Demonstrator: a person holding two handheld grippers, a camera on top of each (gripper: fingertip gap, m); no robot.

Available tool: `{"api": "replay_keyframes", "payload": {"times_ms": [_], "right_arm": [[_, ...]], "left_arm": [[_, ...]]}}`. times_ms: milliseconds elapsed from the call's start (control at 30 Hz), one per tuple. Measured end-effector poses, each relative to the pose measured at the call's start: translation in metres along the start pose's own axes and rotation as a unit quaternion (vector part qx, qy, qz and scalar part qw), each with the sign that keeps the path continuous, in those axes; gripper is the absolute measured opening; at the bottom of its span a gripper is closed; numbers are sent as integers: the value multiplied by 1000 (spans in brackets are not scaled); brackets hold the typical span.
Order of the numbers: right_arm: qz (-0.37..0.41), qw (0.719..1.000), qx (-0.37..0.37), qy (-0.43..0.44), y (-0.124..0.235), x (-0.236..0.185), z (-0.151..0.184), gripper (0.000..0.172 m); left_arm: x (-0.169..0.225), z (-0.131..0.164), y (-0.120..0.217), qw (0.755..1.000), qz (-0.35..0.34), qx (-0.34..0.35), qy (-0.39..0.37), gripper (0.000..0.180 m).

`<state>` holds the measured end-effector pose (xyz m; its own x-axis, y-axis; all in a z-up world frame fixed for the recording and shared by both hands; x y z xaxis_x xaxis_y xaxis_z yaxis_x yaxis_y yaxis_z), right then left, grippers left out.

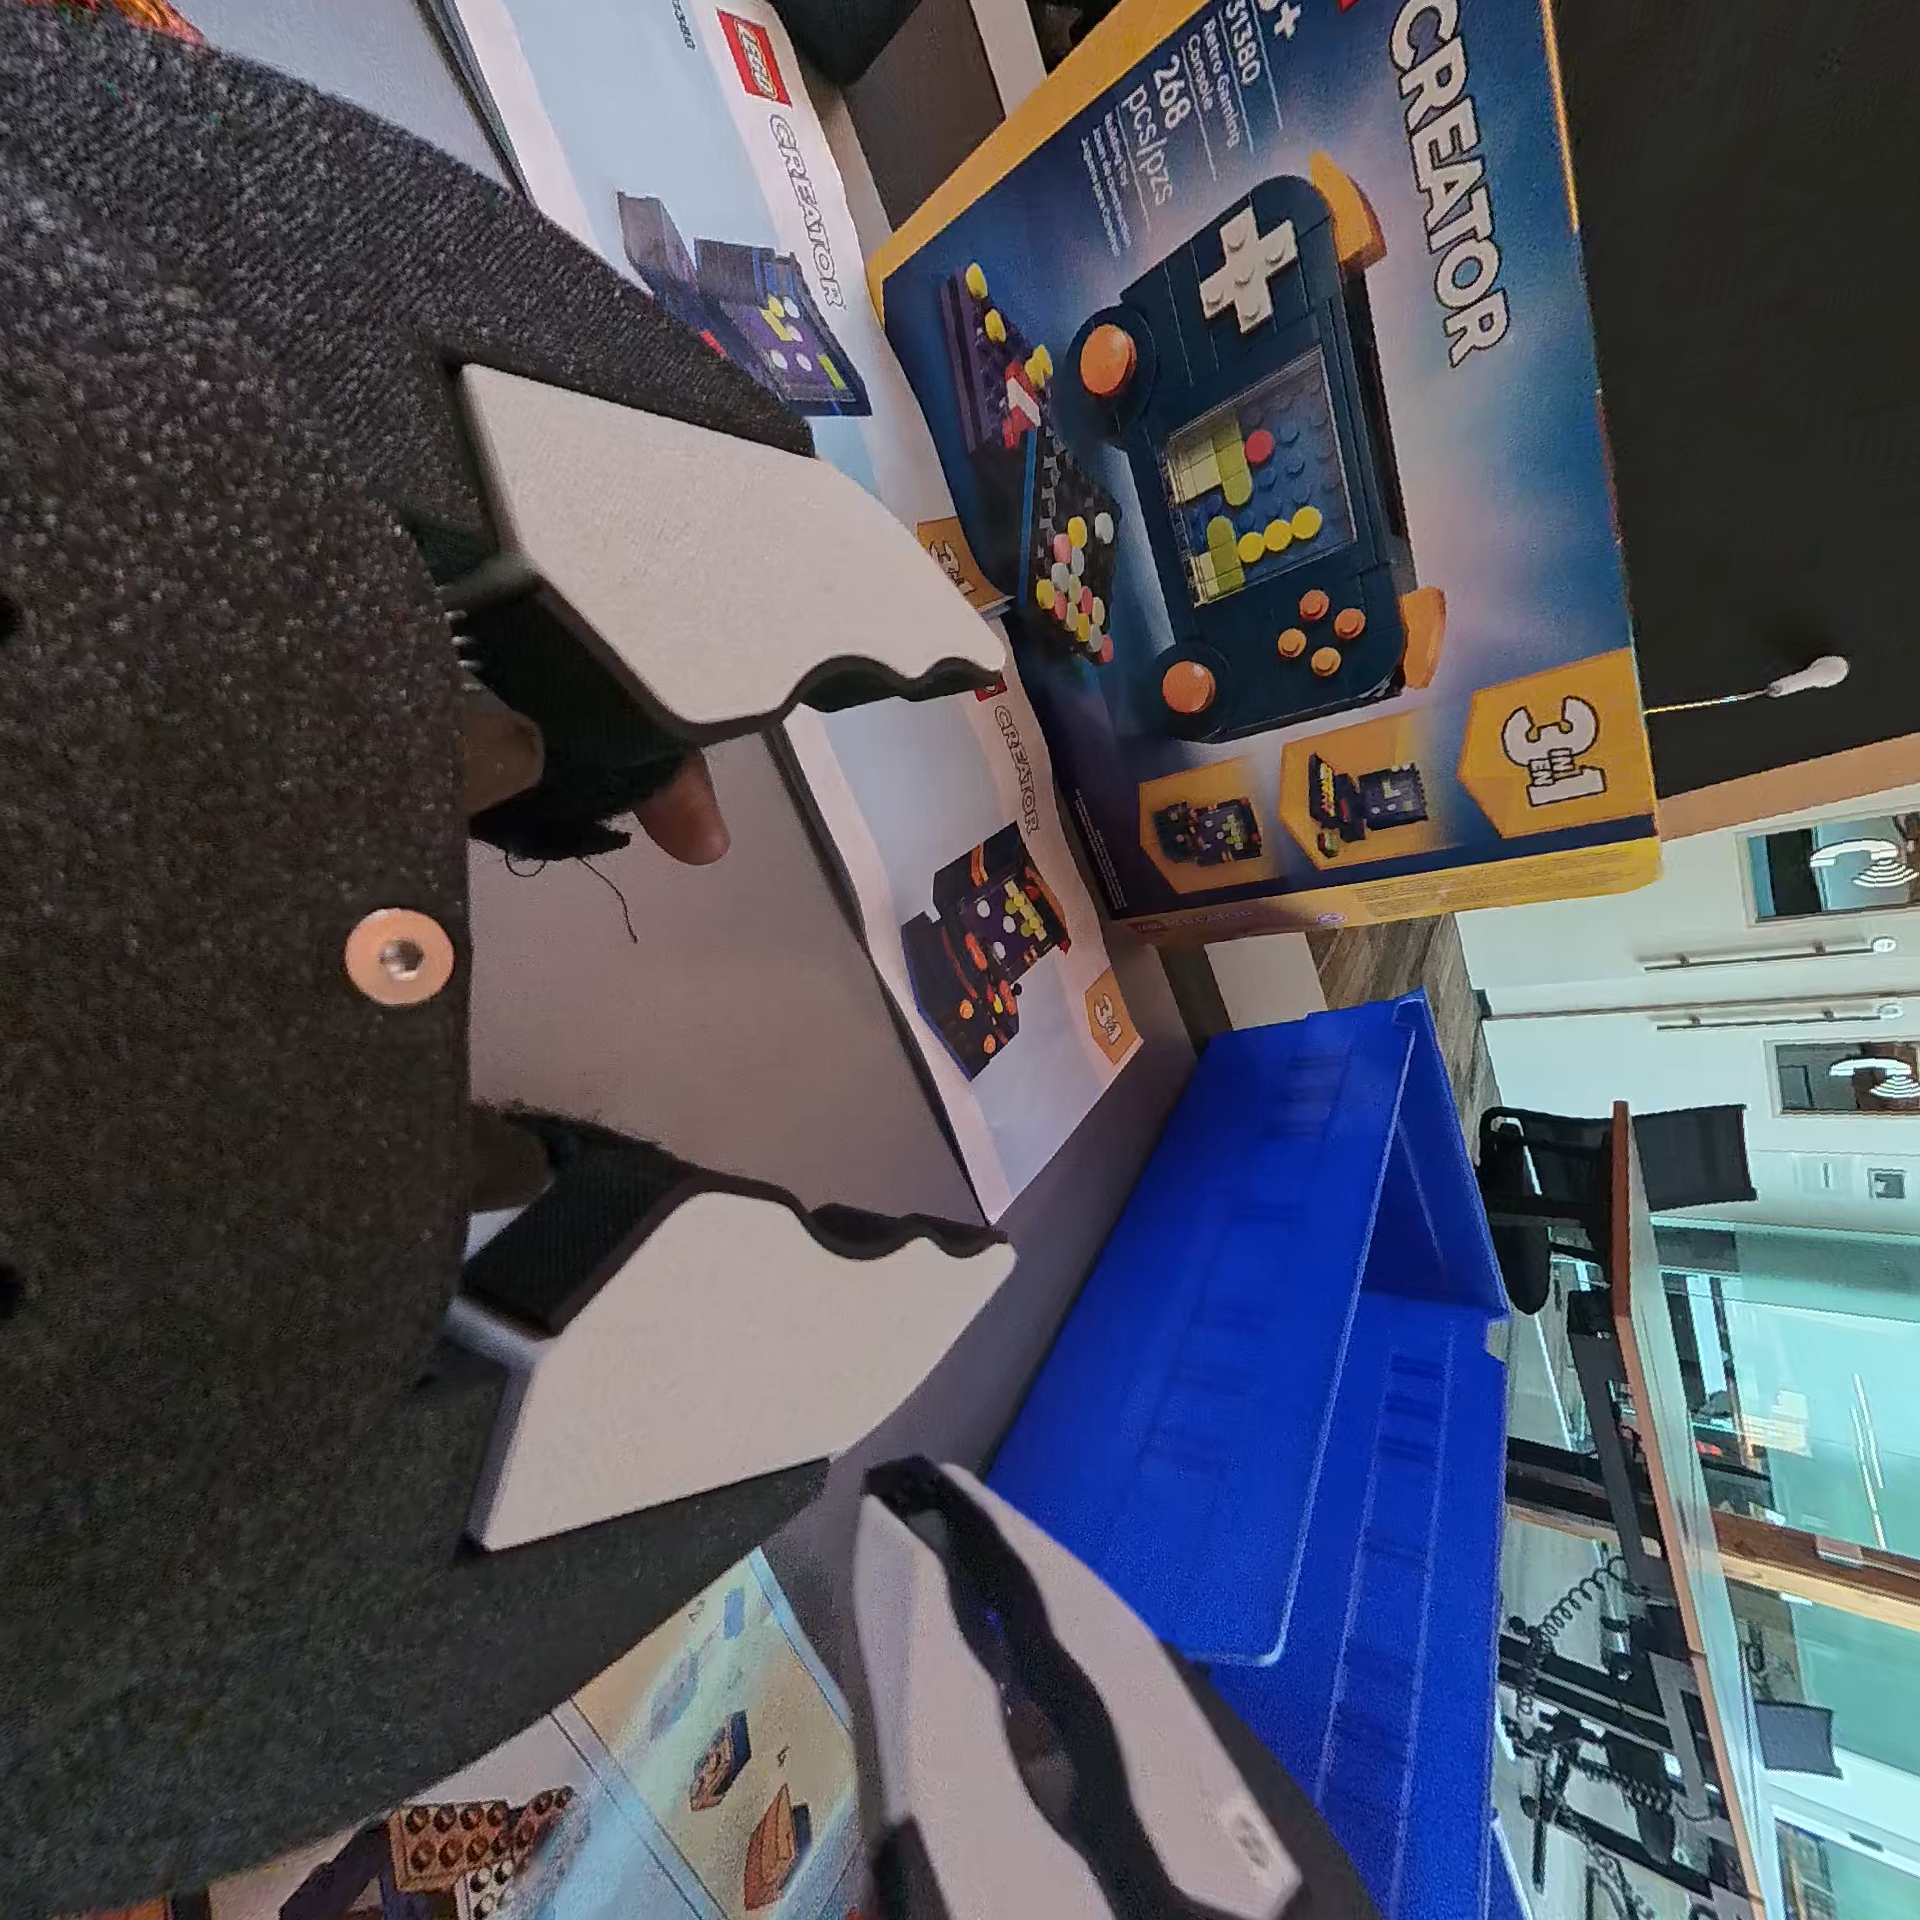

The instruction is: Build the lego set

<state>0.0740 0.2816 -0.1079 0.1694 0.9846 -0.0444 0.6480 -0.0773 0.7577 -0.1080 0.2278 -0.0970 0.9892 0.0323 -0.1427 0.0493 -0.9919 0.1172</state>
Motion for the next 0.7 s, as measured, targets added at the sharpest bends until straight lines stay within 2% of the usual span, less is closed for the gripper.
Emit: {"api": "replay_keyframes", "payload": {"times_ms": [133, 333, 433, 567, 633, 700], "right_arm": [[19, 998, -37, -40, -20, 1, 10, 16], [15, 997, -50, -63, -29, 3, 15, 17], [4, 998, -17, -57, -17, 2, 12, 29], [-40, 994, 96, -33, 38, 3, 5, 30], [-10, 986, 166, -26, 85, 18, -2, 29], [56, 972, 226, -36, 135, 40, -8, 28]], "left_arm": [[1, -2, 1, 1000, 1, 5, -1, 95], [2, -4, 3, 1000, 0, 10, -12, 95], [3, -2, 2, 1000, 2, 7, -15, 95], [4, 0, 1, 1000, 3, 4, -19, 95], [5, 0, 1, 1000, 5, 3, -21, 95], [7, 1, 1, 1000, 10, 3, -21, 95]]}}
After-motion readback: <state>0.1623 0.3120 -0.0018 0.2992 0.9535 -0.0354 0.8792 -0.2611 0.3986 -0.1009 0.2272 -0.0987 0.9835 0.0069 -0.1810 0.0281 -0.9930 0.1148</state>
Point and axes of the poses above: each gripper's, where its closed fingertips meet, y back along the fingers, z out of its underside, x = y × z across the jaws, the point moved 9 cm from there along y, back along the fingers, and after that the axes turned 13 degrees about -z, right-handed, at the moved point
